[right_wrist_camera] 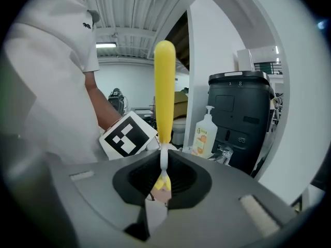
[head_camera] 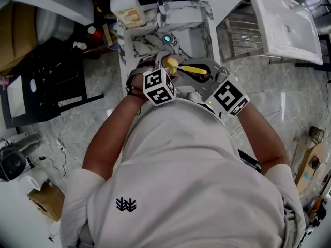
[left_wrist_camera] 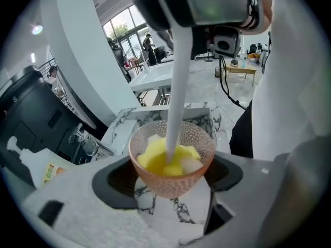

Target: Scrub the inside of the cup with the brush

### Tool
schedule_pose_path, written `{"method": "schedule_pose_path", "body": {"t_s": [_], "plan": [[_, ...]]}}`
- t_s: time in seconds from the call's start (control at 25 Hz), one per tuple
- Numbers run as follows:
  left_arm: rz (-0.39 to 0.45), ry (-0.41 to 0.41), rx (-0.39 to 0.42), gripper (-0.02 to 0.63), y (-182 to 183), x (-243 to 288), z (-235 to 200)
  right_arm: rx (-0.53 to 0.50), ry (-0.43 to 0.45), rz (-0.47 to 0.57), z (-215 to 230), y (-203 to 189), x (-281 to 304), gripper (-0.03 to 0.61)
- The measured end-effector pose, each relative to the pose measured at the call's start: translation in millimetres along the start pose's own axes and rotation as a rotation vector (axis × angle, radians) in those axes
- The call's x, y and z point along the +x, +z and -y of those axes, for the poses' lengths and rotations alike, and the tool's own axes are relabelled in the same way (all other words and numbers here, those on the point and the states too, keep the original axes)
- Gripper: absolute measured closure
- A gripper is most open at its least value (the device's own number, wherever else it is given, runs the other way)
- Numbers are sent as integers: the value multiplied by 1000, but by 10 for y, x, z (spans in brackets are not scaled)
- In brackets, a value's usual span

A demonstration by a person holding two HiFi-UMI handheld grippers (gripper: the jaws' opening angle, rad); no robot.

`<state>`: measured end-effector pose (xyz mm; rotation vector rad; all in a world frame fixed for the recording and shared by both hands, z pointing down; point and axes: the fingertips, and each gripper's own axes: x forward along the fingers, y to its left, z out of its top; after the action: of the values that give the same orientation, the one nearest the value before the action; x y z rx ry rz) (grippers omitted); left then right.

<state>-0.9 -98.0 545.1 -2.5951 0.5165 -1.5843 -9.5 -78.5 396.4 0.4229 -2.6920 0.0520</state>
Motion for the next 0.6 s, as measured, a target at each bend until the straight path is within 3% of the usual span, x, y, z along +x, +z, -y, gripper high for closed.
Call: {"method": "schedule_pose_path", "body": {"t_s": [0.36,0.6], "plan": [[-41,20,49,236,-117,23,-41,32,-8,105,86,277,-155,535],[-26,13,-11,236,-175,28,-72,102,-35,133,182,340,-396,537]]}}
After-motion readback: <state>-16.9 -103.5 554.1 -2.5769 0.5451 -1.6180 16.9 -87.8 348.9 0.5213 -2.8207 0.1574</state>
